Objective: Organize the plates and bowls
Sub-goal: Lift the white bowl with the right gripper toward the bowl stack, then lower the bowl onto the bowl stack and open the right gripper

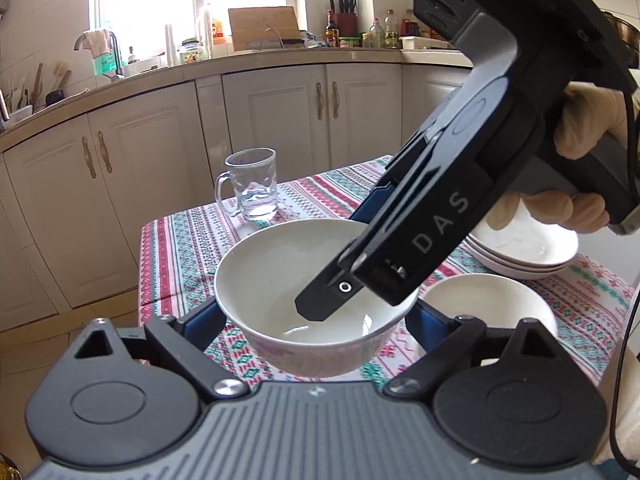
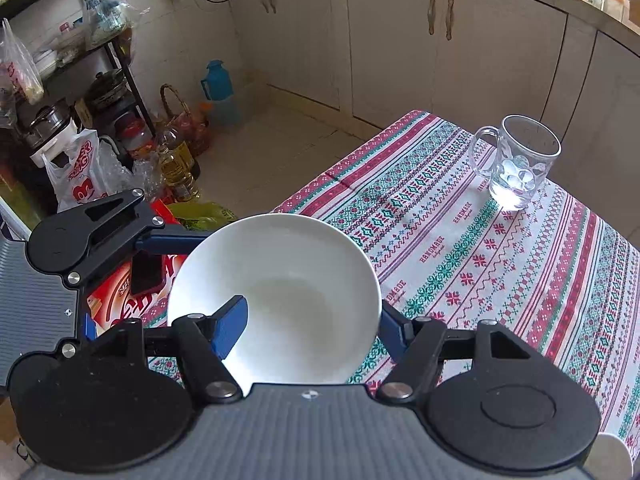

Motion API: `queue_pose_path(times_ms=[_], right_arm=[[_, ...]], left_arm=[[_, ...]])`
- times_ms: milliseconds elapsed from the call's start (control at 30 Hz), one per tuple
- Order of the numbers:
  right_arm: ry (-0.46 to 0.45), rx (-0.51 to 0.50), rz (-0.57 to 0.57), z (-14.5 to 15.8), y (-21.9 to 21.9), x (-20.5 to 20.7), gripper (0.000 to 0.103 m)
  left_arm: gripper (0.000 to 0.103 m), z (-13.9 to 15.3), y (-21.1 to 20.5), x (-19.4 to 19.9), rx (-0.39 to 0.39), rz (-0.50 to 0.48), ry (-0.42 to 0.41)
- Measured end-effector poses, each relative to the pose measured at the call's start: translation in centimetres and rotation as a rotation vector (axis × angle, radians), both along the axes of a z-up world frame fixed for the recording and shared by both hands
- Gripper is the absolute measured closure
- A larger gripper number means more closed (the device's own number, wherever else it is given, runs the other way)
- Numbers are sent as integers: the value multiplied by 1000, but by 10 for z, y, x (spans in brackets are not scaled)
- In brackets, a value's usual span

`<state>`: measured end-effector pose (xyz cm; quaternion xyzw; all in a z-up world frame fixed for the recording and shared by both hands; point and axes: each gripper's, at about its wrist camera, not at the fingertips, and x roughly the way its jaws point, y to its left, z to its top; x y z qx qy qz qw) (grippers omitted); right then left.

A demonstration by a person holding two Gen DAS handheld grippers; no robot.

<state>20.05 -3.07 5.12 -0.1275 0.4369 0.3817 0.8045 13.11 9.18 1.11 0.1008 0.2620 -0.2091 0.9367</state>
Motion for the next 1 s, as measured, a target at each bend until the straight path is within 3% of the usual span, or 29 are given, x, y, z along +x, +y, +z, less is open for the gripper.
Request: queue_pose_path(times_ms=[567, 1000], right_arm=[[-37, -5, -58, 11, -58, -65, 29], [-21, -4, -124, 0, -97, -77, 29]], left_arm=[[8, 12, -48, -41, -7, -94, 1], [8, -2, -76, -41, -17, -142, 36]])
